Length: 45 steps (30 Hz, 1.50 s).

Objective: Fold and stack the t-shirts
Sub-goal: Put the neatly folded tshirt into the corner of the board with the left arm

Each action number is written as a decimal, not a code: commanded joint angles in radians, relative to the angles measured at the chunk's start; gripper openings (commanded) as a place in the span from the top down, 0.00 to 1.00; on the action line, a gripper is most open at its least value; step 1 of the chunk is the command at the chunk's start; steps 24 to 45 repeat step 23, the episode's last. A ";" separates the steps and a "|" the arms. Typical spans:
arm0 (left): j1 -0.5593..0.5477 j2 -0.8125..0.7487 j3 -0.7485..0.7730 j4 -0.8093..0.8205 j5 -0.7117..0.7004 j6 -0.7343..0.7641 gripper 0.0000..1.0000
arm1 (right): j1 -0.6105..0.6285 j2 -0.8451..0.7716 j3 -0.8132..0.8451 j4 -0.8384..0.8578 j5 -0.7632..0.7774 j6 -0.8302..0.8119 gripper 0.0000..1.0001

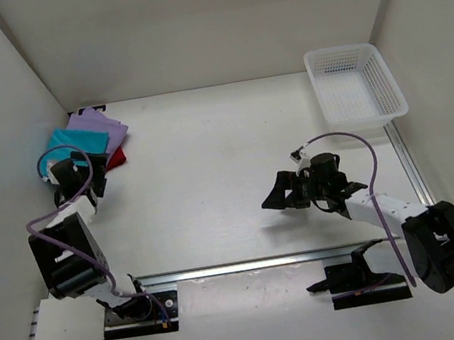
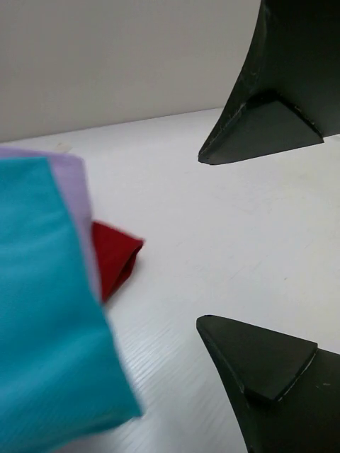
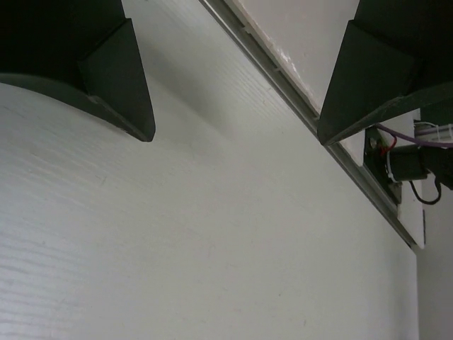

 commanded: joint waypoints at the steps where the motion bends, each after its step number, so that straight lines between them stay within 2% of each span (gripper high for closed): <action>1: -0.073 -0.191 -0.014 0.070 -0.084 -0.009 0.01 | 0.036 -0.039 0.000 -0.041 0.079 -0.029 0.01; 5: -0.110 -0.338 -0.080 0.053 -0.125 -0.026 0.02 | 0.084 -0.099 0.017 -0.075 0.099 -0.051 0.01; 8: -0.202 -0.405 -0.148 0.071 -0.115 -0.032 0.01 | 0.119 -0.170 0.022 -0.104 0.136 -0.069 0.01; 11: -0.422 -0.429 -0.217 0.139 -0.127 -0.019 0.01 | 0.167 -0.262 0.018 -0.136 0.220 -0.089 0.01; 12: -0.459 -0.430 -0.225 0.140 -0.152 0.001 0.01 | 0.178 -0.297 0.017 -0.139 0.240 -0.091 0.01; 14: -0.632 -0.430 -0.225 0.140 -0.164 0.038 0.01 | 0.155 -0.348 0.014 -0.190 0.237 -0.086 0.01; 17: -0.832 -0.380 -0.189 0.102 -0.164 0.128 0.01 | 0.104 -0.401 -0.011 -0.190 0.225 -0.074 0.01; 20: -0.958 -0.334 -0.166 0.106 -0.107 0.199 0.01 | 0.080 -0.449 -0.029 -0.211 0.237 -0.056 0.01; 23: -0.966 -0.288 -0.153 0.073 -0.021 0.213 0.01 | 0.061 -0.454 -0.040 -0.225 0.227 -0.040 0.01; 45: -0.966 -0.288 -0.153 0.073 -0.021 0.213 0.01 | 0.061 -0.454 -0.040 -0.225 0.227 -0.040 0.01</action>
